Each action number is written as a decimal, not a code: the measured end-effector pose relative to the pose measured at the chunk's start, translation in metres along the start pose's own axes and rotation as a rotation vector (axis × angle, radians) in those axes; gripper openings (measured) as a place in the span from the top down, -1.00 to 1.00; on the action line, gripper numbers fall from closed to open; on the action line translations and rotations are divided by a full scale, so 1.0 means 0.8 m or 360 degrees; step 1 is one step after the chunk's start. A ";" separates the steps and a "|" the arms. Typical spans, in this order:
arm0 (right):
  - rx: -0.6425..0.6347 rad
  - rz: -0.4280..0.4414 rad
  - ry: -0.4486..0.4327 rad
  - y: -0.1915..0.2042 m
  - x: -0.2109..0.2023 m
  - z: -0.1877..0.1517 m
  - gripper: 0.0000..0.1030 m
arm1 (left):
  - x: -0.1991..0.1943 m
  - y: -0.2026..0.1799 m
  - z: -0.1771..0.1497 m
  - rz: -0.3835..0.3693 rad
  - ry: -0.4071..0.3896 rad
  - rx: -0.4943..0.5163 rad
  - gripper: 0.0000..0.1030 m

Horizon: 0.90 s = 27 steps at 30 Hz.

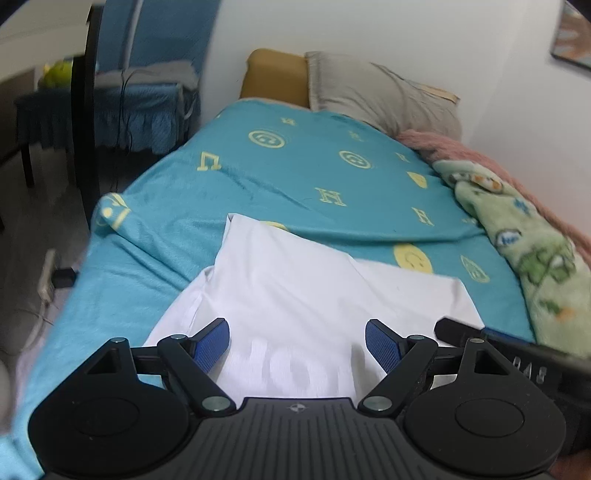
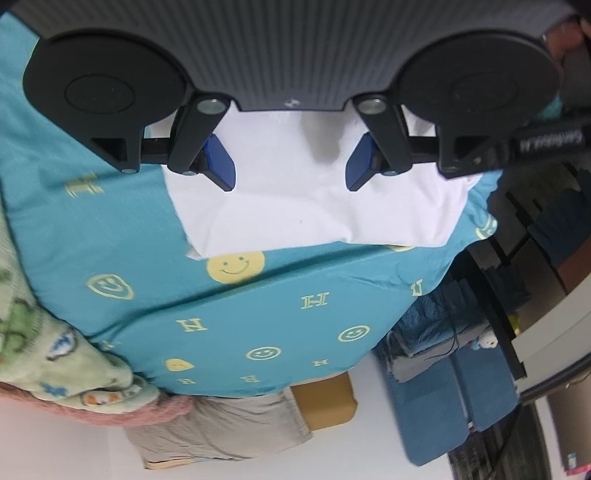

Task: Fold clothes
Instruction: 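Grasp the folded T-shirt bundle with both grippers and lift it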

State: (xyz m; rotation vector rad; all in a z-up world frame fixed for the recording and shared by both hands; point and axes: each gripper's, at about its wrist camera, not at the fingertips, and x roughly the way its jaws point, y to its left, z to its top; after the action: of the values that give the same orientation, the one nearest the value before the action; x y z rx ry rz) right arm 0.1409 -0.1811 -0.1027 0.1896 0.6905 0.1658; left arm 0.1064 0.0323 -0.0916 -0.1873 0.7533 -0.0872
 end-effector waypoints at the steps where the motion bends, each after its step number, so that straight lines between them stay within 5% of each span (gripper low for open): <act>1: 0.0023 -0.0016 0.0004 -0.001 -0.008 -0.003 -0.33 | -0.008 -0.004 -0.003 0.0007 -0.0013 0.0030 -0.60; 12: 0.0404 -0.0034 0.0112 -0.029 -0.041 -0.032 -0.30 | 0.001 -0.020 -0.033 0.0156 0.0135 0.0206 -0.61; 16: 0.0701 0.0129 0.0109 -0.051 -0.065 -0.034 -0.37 | 0.000 -0.019 -0.034 0.0164 0.0138 0.0199 -0.61; 21: 0.1044 0.0420 0.0315 -0.062 -0.058 -0.056 -0.38 | 0.003 -0.016 -0.032 0.0160 0.0154 0.0163 -0.61; 27: 0.1230 0.0449 0.0395 -0.068 -0.019 -0.070 -0.37 | 0.007 -0.012 -0.029 0.0144 0.0177 0.0101 -0.61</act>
State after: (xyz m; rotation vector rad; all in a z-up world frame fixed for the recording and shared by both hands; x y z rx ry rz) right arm 0.0980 -0.2309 -0.1479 1.0228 0.9502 0.1871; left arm 0.0940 0.0188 -0.1099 -0.0884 0.8677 -0.0360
